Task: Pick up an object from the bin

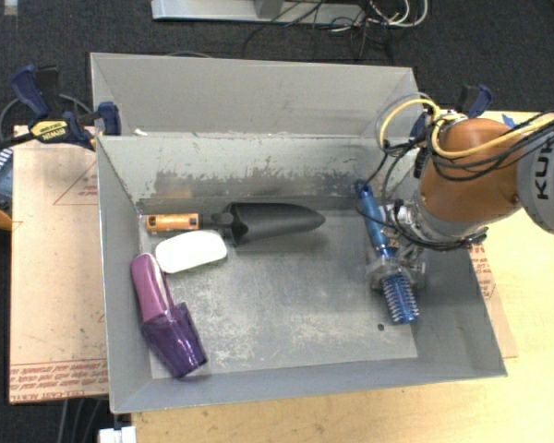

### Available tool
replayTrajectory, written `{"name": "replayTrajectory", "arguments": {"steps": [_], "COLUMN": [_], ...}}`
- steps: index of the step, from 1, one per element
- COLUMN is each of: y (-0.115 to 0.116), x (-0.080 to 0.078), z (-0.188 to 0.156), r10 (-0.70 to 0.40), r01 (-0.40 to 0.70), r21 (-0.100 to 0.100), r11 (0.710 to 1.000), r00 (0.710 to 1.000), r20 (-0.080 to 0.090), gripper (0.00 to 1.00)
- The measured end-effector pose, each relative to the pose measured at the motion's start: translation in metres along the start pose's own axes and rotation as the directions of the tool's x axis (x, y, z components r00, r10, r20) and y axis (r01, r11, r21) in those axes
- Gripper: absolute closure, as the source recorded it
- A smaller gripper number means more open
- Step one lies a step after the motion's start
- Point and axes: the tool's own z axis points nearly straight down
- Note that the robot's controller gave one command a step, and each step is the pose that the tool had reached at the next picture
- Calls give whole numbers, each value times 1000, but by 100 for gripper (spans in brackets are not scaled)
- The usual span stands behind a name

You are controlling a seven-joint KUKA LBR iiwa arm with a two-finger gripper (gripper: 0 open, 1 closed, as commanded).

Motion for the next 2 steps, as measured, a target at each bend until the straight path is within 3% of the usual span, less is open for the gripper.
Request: {"name": "replayTrajectory", "arguments": {"steps": [2], "y": [1], "x": [0], "z": [-3], "r10": [0], "r01": [0], "r21": [-2], "r11": [1000], "r00": [1000], "r20": [0], "gripper": [100]}}
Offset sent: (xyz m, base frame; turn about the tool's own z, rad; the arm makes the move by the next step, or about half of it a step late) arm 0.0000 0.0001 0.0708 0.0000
